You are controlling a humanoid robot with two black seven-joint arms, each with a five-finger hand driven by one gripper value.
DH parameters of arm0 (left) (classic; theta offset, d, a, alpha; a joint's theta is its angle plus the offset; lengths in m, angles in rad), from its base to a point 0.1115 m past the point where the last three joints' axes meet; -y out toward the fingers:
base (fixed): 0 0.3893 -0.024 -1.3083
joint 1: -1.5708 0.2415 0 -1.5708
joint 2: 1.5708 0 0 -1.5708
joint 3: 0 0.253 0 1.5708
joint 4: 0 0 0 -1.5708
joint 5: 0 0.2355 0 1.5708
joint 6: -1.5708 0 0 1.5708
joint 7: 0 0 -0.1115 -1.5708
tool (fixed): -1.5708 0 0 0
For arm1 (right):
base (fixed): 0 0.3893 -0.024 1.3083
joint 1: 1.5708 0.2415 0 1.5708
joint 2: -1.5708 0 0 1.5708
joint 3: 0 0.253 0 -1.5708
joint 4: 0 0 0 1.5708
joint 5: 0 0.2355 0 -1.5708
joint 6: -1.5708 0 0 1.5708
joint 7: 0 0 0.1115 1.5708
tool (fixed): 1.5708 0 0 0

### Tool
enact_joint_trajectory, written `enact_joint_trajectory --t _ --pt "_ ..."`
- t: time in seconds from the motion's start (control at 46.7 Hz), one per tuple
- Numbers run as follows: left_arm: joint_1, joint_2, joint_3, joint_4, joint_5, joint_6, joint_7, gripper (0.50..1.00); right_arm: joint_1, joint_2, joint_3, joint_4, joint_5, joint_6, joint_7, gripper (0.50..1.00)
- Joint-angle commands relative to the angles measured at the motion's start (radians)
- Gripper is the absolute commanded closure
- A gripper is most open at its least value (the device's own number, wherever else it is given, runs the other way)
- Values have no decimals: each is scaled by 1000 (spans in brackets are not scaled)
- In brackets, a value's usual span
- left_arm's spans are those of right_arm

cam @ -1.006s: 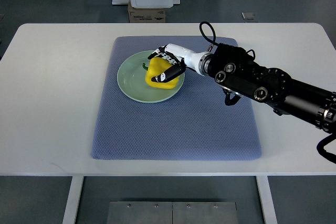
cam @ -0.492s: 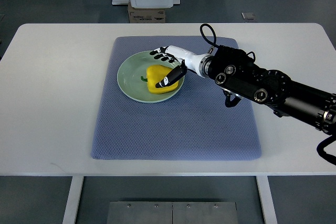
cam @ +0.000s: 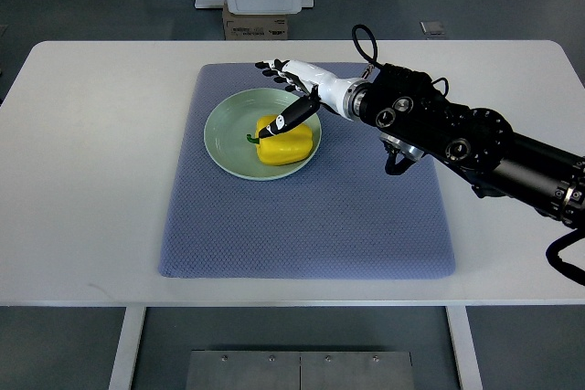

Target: Place yellow pepper on plate with right hand

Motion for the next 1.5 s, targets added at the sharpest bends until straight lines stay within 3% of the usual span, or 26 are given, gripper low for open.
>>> enact_joint_trajectory --t 0.0,0.278,0.599,0.984,1.156,1.305,1.477 --pt "0 0 0 0 0 0 0 500 -27 -50 45 2 0 0 14 507" --pt "0 0 0 0 0 0 0 500 -145 -180 269 4 0 12 38 507" --pt "0 0 0 0 0 0 0 500 -291 -223 531 24 -1 25 23 507" --pt "0 0 0 0 0 0 0 500 -468 -213 855 133 -44 69 -111 507" --pt "0 0 0 0 0 0 0 500 -524 -179 991 179 -100 84 -126 509" --pt "0 0 0 0 0 0 0 500 -573 -139 1093 203 -100 81 -92 513" --pt "0 0 0 0 0 0 0 500 -633 -93 1145 219 -95 71 36 513"
